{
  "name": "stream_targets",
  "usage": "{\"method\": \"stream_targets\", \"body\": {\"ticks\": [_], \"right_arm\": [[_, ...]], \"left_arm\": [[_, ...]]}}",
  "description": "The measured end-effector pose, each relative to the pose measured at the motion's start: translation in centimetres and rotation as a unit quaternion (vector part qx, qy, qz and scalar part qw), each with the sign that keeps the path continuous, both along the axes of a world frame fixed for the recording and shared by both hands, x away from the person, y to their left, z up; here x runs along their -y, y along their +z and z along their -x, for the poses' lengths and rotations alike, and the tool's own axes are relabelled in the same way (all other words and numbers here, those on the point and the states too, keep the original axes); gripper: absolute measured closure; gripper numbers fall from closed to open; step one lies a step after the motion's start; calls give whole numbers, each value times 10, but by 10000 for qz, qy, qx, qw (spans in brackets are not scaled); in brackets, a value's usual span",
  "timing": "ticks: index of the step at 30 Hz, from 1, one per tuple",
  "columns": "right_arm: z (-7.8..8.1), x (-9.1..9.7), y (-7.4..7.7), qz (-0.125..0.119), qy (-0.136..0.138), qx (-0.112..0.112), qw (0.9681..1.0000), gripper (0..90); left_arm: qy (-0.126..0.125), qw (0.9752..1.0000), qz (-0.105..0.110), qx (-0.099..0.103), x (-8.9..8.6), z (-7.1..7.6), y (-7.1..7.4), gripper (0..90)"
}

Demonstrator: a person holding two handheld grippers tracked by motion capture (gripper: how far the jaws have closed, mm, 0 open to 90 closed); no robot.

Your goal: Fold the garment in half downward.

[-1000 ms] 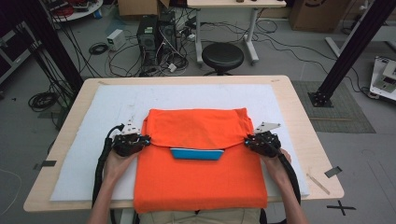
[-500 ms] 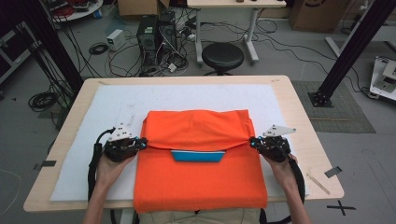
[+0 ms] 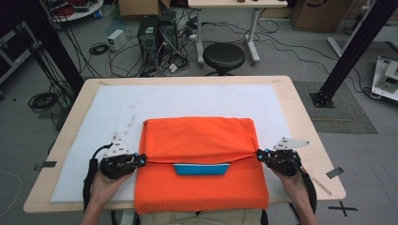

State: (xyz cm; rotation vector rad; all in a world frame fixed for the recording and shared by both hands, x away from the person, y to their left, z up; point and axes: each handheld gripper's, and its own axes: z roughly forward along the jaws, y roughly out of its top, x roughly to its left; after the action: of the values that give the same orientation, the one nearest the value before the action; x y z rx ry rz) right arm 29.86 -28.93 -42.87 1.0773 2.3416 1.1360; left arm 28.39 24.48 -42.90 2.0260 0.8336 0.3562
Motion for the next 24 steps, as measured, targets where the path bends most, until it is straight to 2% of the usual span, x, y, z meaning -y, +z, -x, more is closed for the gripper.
{"method": "stream_targets", "body": {"ticks": [4, 7, 13, 16, 18, 21, 24], "right_arm": [[10, 4, 3, -80, 69, -15, 9999, 865], [16, 6, 3, -98, 86, -11, 9999, 865], [25, 10, -2, -210, 110, -53, 9997, 864], [33, 12, -5, -233, 97, -101, 9996, 865], [37, 15, -6, -308, 135, -107, 9994, 865], [44, 18, -7, -290, 163, -157, 9993, 864], [47, 20, -10, -316, 150, -176, 9992, 864]], "left_arm": [[-91, 10000, 14, 14, -1, 13, 4, 829], [-124, 9999, -13, -69, -2, 20, 0, 829], [-196, 9996, 116, -180, -4, 29, -8, 829], [-247, 9995, 113, -184, -5, 34, -9, 829], [-251, 9994, 177, -168, -5, 39, -8, 830], [-331, 9990, 234, -179, -5, 46, -7, 830], [-353, 9989, 185, -239, -5, 50, -11, 829]]}}
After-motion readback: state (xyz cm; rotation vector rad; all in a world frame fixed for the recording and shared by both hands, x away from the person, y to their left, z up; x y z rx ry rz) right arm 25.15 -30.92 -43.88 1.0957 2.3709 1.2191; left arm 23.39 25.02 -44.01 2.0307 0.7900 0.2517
